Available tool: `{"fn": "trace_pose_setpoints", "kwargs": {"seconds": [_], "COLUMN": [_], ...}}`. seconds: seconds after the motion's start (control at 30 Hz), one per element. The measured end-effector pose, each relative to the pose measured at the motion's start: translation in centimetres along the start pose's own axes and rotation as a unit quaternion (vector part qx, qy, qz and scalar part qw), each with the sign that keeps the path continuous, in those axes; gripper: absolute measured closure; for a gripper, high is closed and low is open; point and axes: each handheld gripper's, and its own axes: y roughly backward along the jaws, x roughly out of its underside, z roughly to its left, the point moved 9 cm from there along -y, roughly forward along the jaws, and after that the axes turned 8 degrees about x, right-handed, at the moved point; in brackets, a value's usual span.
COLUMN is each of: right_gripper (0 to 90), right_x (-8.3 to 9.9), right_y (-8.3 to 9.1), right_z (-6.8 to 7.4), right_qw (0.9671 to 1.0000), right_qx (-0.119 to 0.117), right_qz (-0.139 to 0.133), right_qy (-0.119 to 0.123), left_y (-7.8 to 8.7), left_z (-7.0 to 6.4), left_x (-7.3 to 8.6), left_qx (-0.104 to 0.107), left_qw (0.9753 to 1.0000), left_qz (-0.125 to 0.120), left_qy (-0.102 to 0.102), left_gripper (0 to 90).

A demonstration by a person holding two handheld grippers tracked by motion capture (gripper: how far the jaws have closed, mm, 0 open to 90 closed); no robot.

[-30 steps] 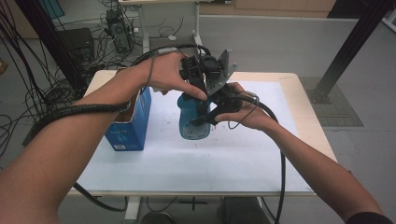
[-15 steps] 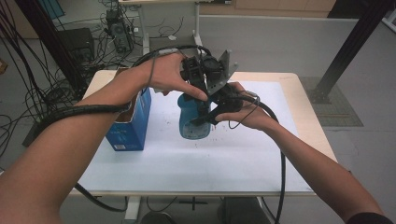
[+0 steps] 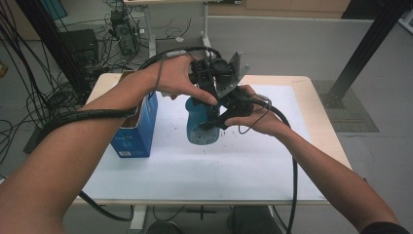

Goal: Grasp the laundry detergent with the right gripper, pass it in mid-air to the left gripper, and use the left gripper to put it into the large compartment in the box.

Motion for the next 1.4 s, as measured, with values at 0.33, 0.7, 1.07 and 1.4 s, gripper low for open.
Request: {"fn": "trace_pose_setpoints", "kwargs": {"seconds": [0.33,0.7,1.07,1.4], "right_gripper": [43.7,43.7,43.7,43.7], "right_x": [-0.04,-0.01,-0.05,-0.08], "right_y": [0.06,0.21,0.27,0.38], "right_z": [-0.11,-0.27,-0.34,-0.34], "right_qw": [1.0000,1.0000,1.0000,1.0000], "right_qx": [0.002,0.003,0.006,0.008], "right_qz": [-0.002,-0.003,-0.005,-0.005], "right_qy": [-0.001,-0.002,-0.001,-0.001], "left_y": [-0.02,0.19,0.13,0.22], "left_z": [0.01,0.04,-0.02,-0.05], "left_x": [0.10,-0.03,-0.05,-0.12], "left_qx": [-0.001,-0.001,-0.002,-0.003], "left_qw": [1.0000,1.0000,1.0000,1.0000], "left_qz": [0.000,-0.003,-0.001,-0.002], "left_qy": [0.000,0.000,-0.001,-0.001], "left_gripper": [5.1,5.1,5.1,5.1]}}
